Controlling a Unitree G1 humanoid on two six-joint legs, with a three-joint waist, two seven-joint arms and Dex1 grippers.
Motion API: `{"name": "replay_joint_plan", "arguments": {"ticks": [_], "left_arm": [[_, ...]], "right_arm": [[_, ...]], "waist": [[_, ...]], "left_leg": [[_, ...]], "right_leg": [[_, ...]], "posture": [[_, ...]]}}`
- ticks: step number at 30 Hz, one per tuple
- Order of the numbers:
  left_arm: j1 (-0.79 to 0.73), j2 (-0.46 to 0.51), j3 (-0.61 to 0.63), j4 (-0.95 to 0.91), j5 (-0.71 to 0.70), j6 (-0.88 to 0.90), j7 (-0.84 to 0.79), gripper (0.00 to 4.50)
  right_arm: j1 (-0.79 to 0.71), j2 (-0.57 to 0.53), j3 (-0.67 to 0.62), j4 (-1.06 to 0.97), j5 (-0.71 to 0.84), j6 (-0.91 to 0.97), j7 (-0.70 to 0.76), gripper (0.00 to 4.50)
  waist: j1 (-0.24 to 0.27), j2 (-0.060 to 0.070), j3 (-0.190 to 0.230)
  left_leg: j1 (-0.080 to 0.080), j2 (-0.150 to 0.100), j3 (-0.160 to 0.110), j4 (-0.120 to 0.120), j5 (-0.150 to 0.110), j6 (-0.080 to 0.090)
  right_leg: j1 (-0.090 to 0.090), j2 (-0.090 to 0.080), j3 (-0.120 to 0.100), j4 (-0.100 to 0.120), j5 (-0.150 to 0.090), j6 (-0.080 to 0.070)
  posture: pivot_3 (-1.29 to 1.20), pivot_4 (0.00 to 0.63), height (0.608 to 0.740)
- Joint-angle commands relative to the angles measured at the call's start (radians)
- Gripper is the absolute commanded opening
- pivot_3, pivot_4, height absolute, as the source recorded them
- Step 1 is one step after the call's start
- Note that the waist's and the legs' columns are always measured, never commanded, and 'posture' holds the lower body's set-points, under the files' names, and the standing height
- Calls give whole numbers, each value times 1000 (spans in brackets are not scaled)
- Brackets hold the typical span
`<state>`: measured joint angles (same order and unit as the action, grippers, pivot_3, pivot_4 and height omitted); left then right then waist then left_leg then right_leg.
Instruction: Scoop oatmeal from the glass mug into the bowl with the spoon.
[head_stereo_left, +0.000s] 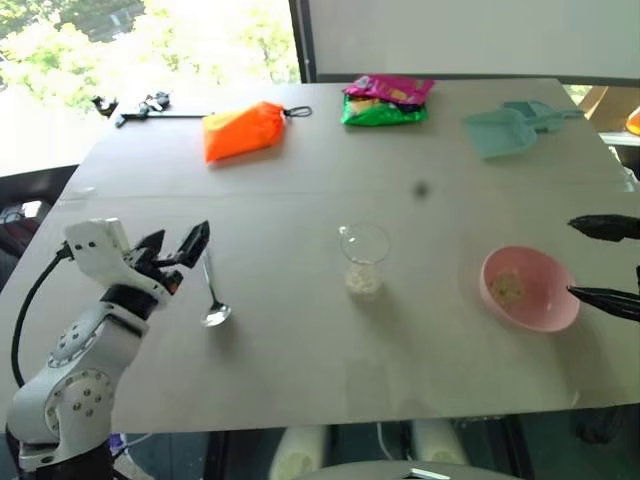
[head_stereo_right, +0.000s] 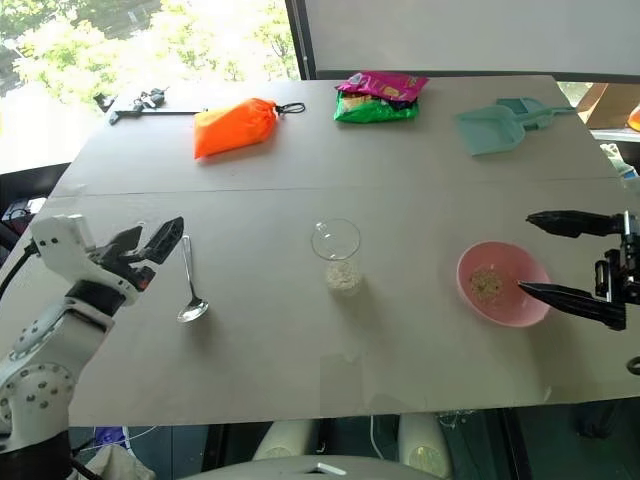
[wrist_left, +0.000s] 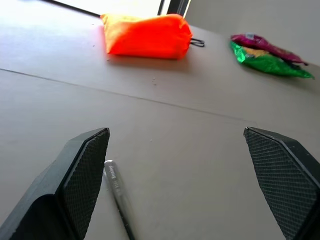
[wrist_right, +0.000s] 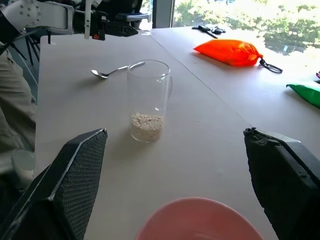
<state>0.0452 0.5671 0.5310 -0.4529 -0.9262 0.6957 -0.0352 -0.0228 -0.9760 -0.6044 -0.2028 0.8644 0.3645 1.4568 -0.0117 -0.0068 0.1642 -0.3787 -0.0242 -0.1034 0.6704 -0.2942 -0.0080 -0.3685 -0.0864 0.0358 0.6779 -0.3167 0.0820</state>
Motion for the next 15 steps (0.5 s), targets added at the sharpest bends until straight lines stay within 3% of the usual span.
{"name": "replay_joint_plan", "arguments": {"ticks": [1, 6, 11, 14, 15], "left_arm": [[-12, 32, 47, -13, 1, 27, 17, 4449], [-18, 36, 58, -20, 28, 27, 23, 4449], [-15, 13, 52, -49, 21, 38, 45, 4449], [-13, 7, 51, -56, 23, 39, 49, 4449], [-12, 4, 50, -57, 24, 38, 50, 4449]], "right_arm": [[-59, -13, 11, 72, -16, -11, -5, 4409], [-146, -32, 85, 176, -114, 37, -136, 4409], [-213, -40, 109, 266, -207, -32, -173, 4409], [-234, -64, 175, 323, -359, -114, -240, 4409], [-268, -38, 164, 354, -330, -114, -241, 4409]], "waist": [[-1, 0, 0], [-2, 0, 0], [-2, 0, 0], [-1, 0, 0], [-2, 0, 0]], "left_leg": [[0, 0, 0, 0, 0, 0], [0, 0, 1, 0, 1, -1], [-3, 0, 2, -1, 1, -1], [-3, 0, 3, -1, 1, -1], [-3, 0, 3, -1, 1, -1]], "right_leg": [[0, 0, 0, 0, 0, 0], [-1, 0, 1, 1, 0, 0], [-5, -1, 2, 1, 0, 0], [-5, -1, 3, 1, 0, 0], [-5, -1, 3, 1, 0, 0]], "posture": [[0, 150, 740], [0, 150, 740], [0, 150, 740], [0, 150, 740], [0, 150, 740]]}}
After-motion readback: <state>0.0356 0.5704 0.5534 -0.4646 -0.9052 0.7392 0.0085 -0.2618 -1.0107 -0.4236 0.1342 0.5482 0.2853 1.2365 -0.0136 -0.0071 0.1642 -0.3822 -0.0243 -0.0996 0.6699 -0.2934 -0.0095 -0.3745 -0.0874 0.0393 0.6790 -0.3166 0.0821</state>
